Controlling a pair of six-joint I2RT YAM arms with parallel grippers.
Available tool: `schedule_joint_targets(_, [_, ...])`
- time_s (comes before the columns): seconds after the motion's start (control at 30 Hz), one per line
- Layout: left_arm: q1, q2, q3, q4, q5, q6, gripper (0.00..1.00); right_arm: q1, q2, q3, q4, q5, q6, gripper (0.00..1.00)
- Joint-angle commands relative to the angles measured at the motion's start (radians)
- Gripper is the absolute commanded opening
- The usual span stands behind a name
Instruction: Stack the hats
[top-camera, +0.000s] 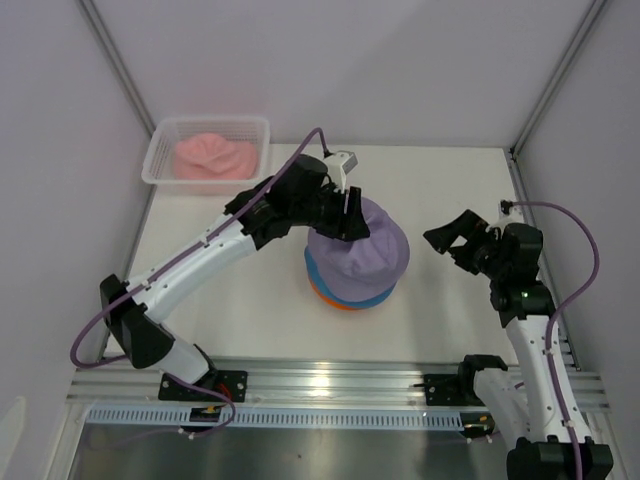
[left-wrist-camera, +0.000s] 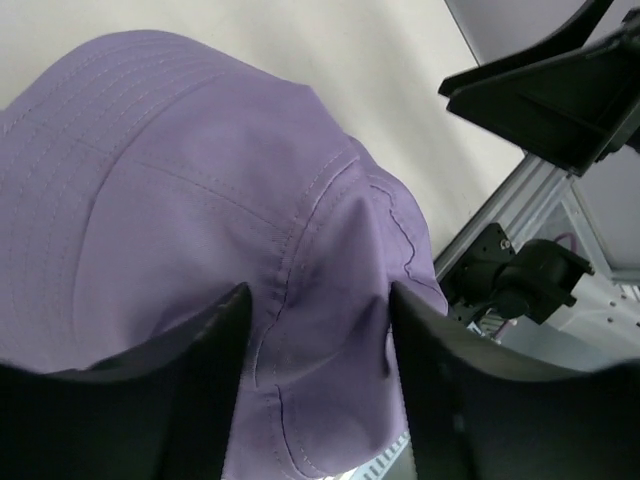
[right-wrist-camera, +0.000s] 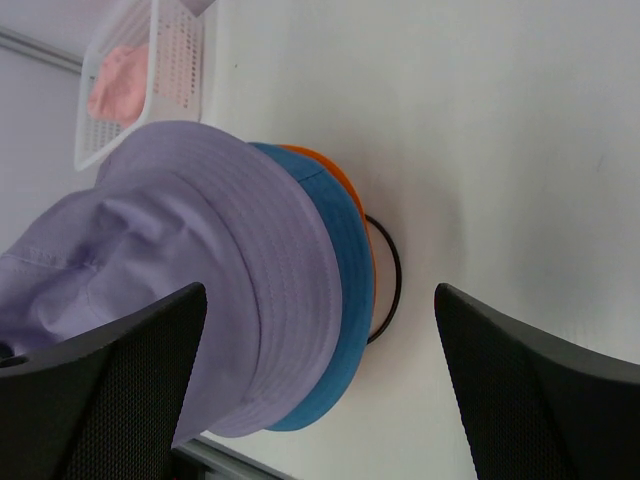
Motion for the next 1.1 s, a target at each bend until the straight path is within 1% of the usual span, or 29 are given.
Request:
schedule_joint_targets(0.0, [-0.004, -0.041, -0.022, 0.007, -0.041, -0.025, 0.64, -0.004, -0.017, -0.052, 0.104, -0.085, 0.036, 1.0])
schedule_joint_targets(0.07, [0.005, -0.127, -0.084, 0.036, -0.05, -0.087, 0.69, -0.004, -0.015, -0.117, 0.176, -0.113, 0.076, 1.0])
schedule_joint_targets(0.1, [0.022, -0.165, -0.145, 0.102, -0.052, -0.108, 0.72, -0.003, -0.014, -0.138, 0.205, -0.137, 0.094, 0.99])
schedule_joint_targets(0.13, [0.033, -0.246, -0.179, 0.139, -0.042, -0.157, 0.75, -0.003, -0.012, -0.184, 0.266, -0.145, 0.115, 1.0])
schedule_joint_targets(0.17, [0.045, -0.284, -0.268, 0.171, -0.038, -0.177, 0.89, -0.003, -0.012, -0.204, 0.296, -0.15, 0.132, 1.0])
schedule_joint_targets(0.2, [0.07, -0.317, -0.293, 0.229, -0.038, -0.193, 0.99, -0.001, -0.012, -0.221, 0.323, -0.145, 0.158, 1.0])
schedule_joint_targets(0.23, [0.085, -0.348, -0.315, 0.251, -0.041, -0.22, 1.0, -0.001, -0.012, -0.237, 0.378, -0.142, 0.169, 0.99])
schedule_joint_targets(0.27, [0.1, -0.394, -0.376, 0.269, -0.038, -0.234, 1.0, -0.001, -0.006, -0.264, 0.408, -0.139, 0.174, 0.99])
schedule_joint_targets(0.3, [0.143, -0.413, -0.402, 0.306, -0.032, -0.249, 1.0, 0.0, 0.0, -0.275, 0.448, -0.139, 0.188, 0.95])
schedule_joint_targets(0.33, [0.171, -0.427, -0.42, 0.325, -0.013, -0.283, 1.0, 0.0, 0.008, -0.283, 0.501, -0.145, 0.192, 0.93])
schedule_joint_targets(0.37, [0.2, -0.443, -0.471, 0.34, 0.055, -0.301, 1.0, 0.002, 0.018, -0.292, 0.527, -0.154, 0.197, 0.93])
schedule_joint_targets(0.4, [0.26, -0.453, -0.491, 0.386, 0.092, -0.331, 1.0, 0.007, 0.041, -0.295, 0.549, -0.168, 0.208, 0.91])
schedule_joint_targets(0.5, [0.323, -0.471, -0.569, 0.461, 0.142, -0.357, 0.97, 0.014, 0.083, -0.313, 0.629, -0.161, 0.218, 0.86])
schedule_joint_targets(0.53, [0.332, -0.471, -0.598, 0.483, 0.152, -0.372, 0.96, 0.042, 0.093, -0.321, 0.679, -0.161, 0.237, 0.84])
schedule_joint_targets(0.57, [0.346, -0.47, -0.615, 0.543, 0.166, -0.381, 0.95, 0.051, 0.107, -0.327, 0.702, -0.157, 0.249, 0.82])
schedule_joint_targets(0.6, [0.348, -0.477, -0.685, 0.585, 0.168, -0.389, 0.95, 0.06, 0.121, -0.335, 0.718, -0.154, 0.257, 0.78])
schedule_joint_targets(0.7, [0.367, -0.482, -0.77, 0.726, 0.183, -0.429, 0.93, 0.1, 0.176, -0.33, 0.733, -0.141, 0.257, 0.73])
schedule_joint_targets(0.77, [0.393, -0.467, -0.796, 0.789, 0.203, -0.463, 0.89, 0.125, 0.189, -0.333, 0.742, -0.122, 0.251, 0.71])
schedule_joint_targets(0.83, [0.409, -0.441, -0.824, 0.819, 0.241, -0.495, 0.88, 0.134, 0.192, -0.338, 0.745, -0.108, 0.249, 0.68])
schedule_joint_targets(1.0, [0.423, -0.388, -0.861, 0.923, 0.306, -0.553, 0.88, 0.14, 0.218, -0.336, 0.752, -0.122, 0.249, 0.6])
schedule_joint_targets(1.07, [0.423, -0.364, -0.869, 0.952, 0.321, -0.562, 0.88, 0.143, 0.227, -0.341, 0.747, -0.118, 0.251, 0.6])
